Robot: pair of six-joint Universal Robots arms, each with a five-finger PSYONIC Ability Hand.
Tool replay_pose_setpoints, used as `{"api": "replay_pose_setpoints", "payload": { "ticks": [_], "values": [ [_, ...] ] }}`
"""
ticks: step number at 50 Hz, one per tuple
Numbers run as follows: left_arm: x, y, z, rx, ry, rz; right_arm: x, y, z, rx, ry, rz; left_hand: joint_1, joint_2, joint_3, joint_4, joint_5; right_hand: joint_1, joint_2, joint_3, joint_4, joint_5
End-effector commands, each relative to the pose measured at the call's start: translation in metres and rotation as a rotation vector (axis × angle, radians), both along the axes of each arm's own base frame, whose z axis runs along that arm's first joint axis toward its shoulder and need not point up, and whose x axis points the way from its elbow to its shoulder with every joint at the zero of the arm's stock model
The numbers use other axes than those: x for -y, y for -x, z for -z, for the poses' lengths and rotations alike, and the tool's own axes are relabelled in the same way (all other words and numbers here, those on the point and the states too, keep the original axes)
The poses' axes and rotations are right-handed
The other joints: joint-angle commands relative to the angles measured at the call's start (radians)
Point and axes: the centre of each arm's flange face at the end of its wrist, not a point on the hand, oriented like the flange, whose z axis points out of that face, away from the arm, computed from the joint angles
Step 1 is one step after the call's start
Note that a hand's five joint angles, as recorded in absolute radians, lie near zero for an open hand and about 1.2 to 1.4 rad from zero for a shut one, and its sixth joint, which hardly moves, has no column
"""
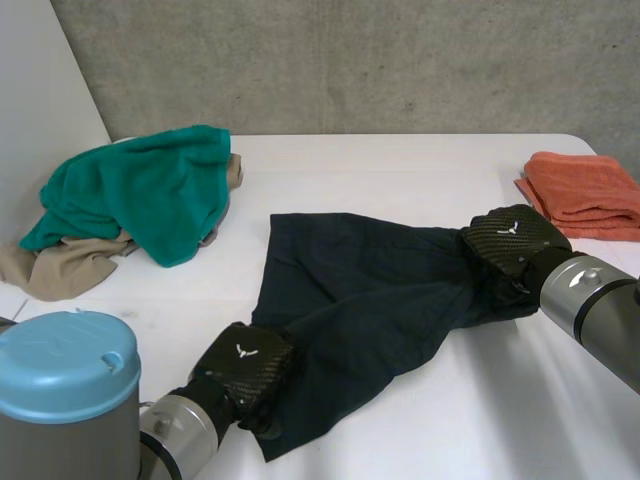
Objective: Fold the laundry.
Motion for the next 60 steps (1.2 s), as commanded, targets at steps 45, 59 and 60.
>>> {"api": "replay_pose_setpoints", "payload": {
  "ticks": [45, 59, 60],
  "values": [
    [-0.022, 0.012, 0.001, -0.005, 0.135, 0.094, 0.008, 0.002, 0.012, 0.007, -0.001, 0.041, -0.052, -0.05, -0.046, -0.054, -0.06, 0.272, 0.218, 0.197, 0.199, 0.215],
    [-0.024, 0.017, 0.016, 0.033, 0.104, 0.109, 0.032, -0.002, 0.022, 0.079, -0.003, 0.11, -0.128, -0.126, -0.122, -0.13, -0.136, 0.272, 0.218, 0.197, 0.199, 0.215],
    [-0.025, 0.018, 0.017, 0.035, 0.104, 0.111, 0.033, -0.002, 0.022, 0.081, 0.0, 0.111, -0.128, -0.126, -0.122, -0.13, -0.136, 0.272, 0.218, 0.197, 0.199, 0.215]
  ]
}}
